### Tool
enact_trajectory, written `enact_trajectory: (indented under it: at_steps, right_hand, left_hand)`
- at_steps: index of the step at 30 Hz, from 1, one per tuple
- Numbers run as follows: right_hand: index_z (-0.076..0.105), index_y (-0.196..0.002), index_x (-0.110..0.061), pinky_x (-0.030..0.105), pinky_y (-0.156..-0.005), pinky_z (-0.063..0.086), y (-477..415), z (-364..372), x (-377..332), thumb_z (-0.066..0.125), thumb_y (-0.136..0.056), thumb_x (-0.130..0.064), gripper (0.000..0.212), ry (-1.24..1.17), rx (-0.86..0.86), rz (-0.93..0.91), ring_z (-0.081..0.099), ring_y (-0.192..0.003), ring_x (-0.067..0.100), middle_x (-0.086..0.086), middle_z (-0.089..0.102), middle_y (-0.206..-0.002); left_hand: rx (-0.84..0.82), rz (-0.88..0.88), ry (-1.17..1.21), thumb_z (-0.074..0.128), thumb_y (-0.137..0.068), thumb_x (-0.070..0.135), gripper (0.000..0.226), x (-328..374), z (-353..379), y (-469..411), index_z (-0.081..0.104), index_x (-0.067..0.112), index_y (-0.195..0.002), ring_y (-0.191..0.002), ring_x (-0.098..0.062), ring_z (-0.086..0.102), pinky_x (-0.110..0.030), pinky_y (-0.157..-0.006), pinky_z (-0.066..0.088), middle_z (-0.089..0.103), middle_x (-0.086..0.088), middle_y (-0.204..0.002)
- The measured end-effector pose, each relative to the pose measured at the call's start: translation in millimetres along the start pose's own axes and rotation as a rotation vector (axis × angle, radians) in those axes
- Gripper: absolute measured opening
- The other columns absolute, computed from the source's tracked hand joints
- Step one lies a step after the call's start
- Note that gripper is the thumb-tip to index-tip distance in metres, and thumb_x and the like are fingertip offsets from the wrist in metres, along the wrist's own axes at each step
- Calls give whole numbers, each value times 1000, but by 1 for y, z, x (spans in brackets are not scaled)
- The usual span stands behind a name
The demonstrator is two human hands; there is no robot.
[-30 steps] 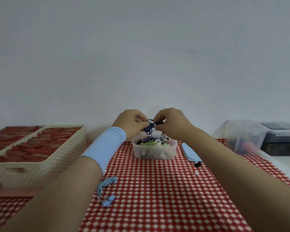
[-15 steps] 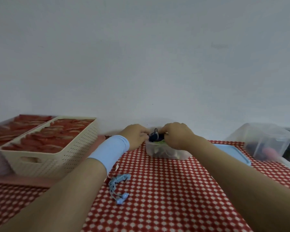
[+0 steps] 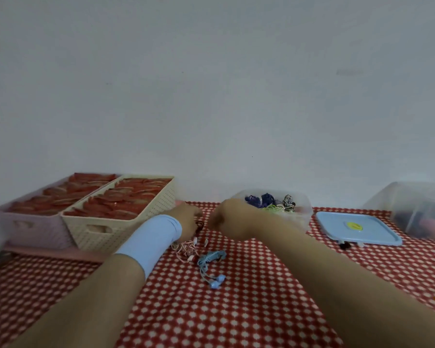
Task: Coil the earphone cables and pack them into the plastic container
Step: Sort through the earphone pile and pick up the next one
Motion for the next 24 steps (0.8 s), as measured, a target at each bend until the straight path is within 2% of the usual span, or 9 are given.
enact_trajectory:
  at_steps: [4,6,9,10,13,16,18,22,24]
  right_hand:
    - [72,-122,-17,39,-101,52,-6,18,-12,51,-88,2,44,-91,10,41,62,-117,24,6,66,-130]
    - [61,-132,-15,39,-102,50,-14,23,-9,54,-89,0,46,-160,57,71,58,-121,26,8,59,-138]
    - [38,-153,-22,35,-101,49,-24,33,-10,65,-91,-8,69,-280,50,52,58,-124,26,8,56,-144]
    - [37,-154,-24,36,-102,49,-28,35,-11,71,-90,-12,74,-314,44,31,60,-123,25,7,59,-141]
    - [64,-137,-21,36,-101,52,-35,40,-15,79,-86,-21,53,-292,15,-7,67,-110,19,1,72,-124]
    - [80,-110,-19,29,-85,56,-33,40,-10,79,-86,-24,24,-294,49,5,68,-86,11,0,78,-103]
    - [82,-101,-18,25,-79,54,-28,32,-1,78,-88,-21,14,-325,116,31,66,-81,11,0,78,-97]
    - [74,-90,-22,33,-84,56,-11,10,24,72,-90,-20,3,-463,223,87,67,-91,16,-2,73,-94]
    - [70,-89,-20,37,-81,57,-1,-3,35,68,-92,-18,4,-589,268,100,69,-88,18,1,73,-91]
  left_hand:
    - [-61,-5,-49,57,-94,27,46,-12,7,10,48,21,-139,-115,-24,57,-34,-93,46,56,-5,-135]
    - [-54,13,-19,62,-90,29,51,-15,5,12,46,25,-138,-108,-22,59,-36,-92,48,58,-3,-130]
    - [-22,30,118,71,-83,26,69,-21,-2,15,37,28,-144,-107,-20,60,-39,-94,50,56,0,-131]
    - [10,20,154,68,-85,23,69,-24,-5,15,36,29,-145,-111,-20,58,-40,-96,50,54,2,-135]
    - [151,-10,224,45,-92,1,56,-33,-10,14,45,32,-139,-123,-20,52,-39,-104,45,50,3,-142]
    - [127,-9,217,36,-96,3,52,-31,-4,15,52,34,-134,-129,-19,50,-37,-106,43,46,6,-148]
    - [82,-15,234,34,-99,9,48,-26,-1,17,54,34,-134,-127,-19,51,-34,-104,43,45,6,-149]
    - [43,23,296,39,-89,-3,57,-10,-5,17,56,35,-128,-109,-18,59,-31,-86,52,53,4,-139]
    - [60,86,386,47,-86,-2,54,4,-15,15,56,33,-126,-113,-16,58,-34,-96,50,57,3,-134]
Point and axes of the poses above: each hand's wrist, its own y-axis away from the middle knuckle, its own z-axis out of the palm, x = y × z, the point moved 7 cm from there along -y, towards the middle knuckle
